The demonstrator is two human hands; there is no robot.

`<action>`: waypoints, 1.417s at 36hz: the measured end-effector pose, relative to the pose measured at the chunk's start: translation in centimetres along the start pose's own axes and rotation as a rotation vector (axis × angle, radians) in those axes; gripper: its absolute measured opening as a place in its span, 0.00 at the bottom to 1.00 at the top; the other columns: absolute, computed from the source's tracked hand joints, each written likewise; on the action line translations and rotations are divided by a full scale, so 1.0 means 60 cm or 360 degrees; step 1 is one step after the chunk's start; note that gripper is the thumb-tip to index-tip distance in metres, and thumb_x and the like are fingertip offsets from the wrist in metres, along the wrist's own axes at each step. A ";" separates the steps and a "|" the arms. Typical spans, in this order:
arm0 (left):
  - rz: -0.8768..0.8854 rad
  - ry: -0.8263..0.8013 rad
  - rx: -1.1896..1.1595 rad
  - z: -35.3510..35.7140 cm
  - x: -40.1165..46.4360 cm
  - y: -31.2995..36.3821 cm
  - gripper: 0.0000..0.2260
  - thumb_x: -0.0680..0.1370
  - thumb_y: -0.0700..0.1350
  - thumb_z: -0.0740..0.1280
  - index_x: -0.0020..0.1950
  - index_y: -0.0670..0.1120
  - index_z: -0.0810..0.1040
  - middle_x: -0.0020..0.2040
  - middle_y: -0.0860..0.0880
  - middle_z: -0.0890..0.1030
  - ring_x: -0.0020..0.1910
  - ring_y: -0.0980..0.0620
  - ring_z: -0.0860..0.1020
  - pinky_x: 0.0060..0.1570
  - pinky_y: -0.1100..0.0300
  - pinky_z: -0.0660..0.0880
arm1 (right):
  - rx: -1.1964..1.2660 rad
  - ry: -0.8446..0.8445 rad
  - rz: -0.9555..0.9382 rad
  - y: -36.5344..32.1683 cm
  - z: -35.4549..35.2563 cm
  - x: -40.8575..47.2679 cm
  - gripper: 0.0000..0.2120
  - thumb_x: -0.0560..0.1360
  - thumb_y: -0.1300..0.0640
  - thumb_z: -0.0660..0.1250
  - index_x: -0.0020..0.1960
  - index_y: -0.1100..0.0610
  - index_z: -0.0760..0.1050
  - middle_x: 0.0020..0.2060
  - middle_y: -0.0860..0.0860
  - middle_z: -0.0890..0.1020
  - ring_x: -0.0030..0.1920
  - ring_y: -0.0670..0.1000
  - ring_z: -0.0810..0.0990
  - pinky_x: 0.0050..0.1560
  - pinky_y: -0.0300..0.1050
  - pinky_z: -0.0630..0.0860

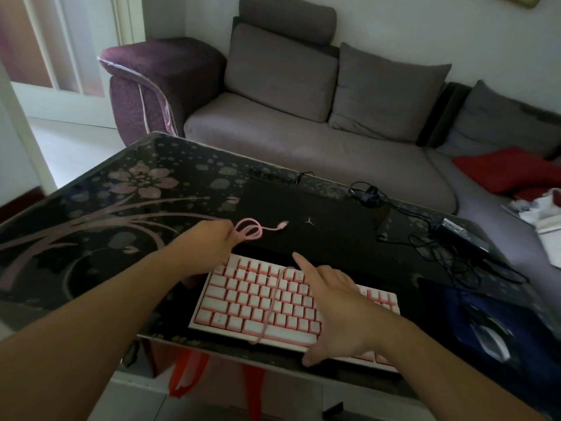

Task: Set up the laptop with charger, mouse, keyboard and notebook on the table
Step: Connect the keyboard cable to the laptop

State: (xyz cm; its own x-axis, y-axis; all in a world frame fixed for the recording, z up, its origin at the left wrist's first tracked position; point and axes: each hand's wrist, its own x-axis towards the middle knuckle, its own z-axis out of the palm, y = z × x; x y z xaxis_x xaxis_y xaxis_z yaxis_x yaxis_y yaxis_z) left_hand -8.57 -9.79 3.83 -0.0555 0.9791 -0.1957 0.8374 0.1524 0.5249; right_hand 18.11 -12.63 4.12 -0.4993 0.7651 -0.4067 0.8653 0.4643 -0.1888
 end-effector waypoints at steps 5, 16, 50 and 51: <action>-0.0223 0.0114 -0.0318 -0.009 0.005 -0.026 0.14 0.86 0.52 0.60 0.53 0.45 0.79 0.48 0.46 0.83 0.47 0.47 0.82 0.47 0.52 0.78 | -0.0294 0.0475 -0.0142 0.003 0.010 -0.039 0.70 0.62 0.35 0.78 0.79 0.39 0.23 0.76 0.46 0.55 0.77 0.51 0.55 0.81 0.54 0.54; -0.0139 -0.0865 -0.0622 -0.054 -0.064 -0.091 0.21 0.75 0.53 0.78 0.58 0.38 0.82 0.38 0.37 0.81 0.28 0.49 0.74 0.28 0.61 0.67 | -0.0196 0.0870 0.0144 0.025 -0.025 -0.094 0.70 0.62 0.28 0.75 0.83 0.53 0.33 0.80 0.48 0.51 0.81 0.51 0.51 0.82 0.48 0.45; -0.0276 0.0529 -0.1098 -0.105 0.011 -0.109 0.10 0.75 0.30 0.69 0.49 0.44 0.83 0.48 0.39 0.86 0.52 0.36 0.84 0.61 0.38 0.80 | 0.0072 -0.0148 0.0219 0.027 0.003 -0.023 0.61 0.64 0.36 0.80 0.83 0.39 0.43 0.80 0.38 0.53 0.78 0.43 0.56 0.80 0.50 0.53; -0.0273 0.0527 -0.1119 -0.103 0.013 -0.115 0.10 0.75 0.30 0.69 0.48 0.43 0.84 0.47 0.41 0.87 0.53 0.38 0.84 0.61 0.40 0.80 | 0.0082 -0.0166 0.0233 0.030 0.004 -0.015 0.60 0.65 0.37 0.80 0.83 0.39 0.43 0.81 0.38 0.51 0.79 0.43 0.55 0.80 0.50 0.52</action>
State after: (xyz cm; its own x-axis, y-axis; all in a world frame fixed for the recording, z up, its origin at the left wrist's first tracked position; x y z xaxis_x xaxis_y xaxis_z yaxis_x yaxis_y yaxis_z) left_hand -17.75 -9.26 5.22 -0.4035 0.9067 -0.1228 0.2691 0.2458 0.9312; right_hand 20.12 -12.58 3.90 -0.3627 0.7712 -0.5233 0.9309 0.3259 -0.1650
